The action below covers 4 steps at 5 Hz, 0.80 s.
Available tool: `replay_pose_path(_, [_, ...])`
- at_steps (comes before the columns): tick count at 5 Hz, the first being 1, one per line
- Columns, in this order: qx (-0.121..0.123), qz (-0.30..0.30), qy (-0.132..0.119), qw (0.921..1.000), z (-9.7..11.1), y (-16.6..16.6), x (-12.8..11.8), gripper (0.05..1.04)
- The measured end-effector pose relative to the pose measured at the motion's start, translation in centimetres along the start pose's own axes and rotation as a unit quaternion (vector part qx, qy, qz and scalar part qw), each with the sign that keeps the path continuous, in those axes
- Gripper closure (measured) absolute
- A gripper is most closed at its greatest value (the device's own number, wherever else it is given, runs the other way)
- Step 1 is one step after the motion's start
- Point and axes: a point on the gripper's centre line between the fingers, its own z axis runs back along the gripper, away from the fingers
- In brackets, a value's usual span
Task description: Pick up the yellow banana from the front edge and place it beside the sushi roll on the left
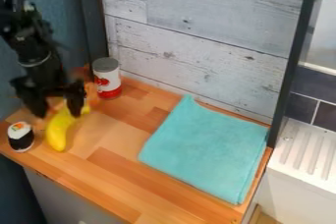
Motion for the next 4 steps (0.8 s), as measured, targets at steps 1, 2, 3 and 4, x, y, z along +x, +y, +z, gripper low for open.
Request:
replay_pose_path(1, [-0.002, -0.042, -0.007, 0.9991, 2.1, -0.8, 0.0, 0.083])
replay_pose_path(2, [0.032, -0.139, -0.008, 0.9898, 6.7, -2.9, -0.6, 0.083])
replay_pose_path(3, [0.031, -0.234, 0.029, 0.9714, 9.3, -4.3, -2.6, 0.083])
replay_pose_path(4, [-0.007, -0.288, 0.06, 0.9557, 9.7, -6.1, -4.2, 0.083])
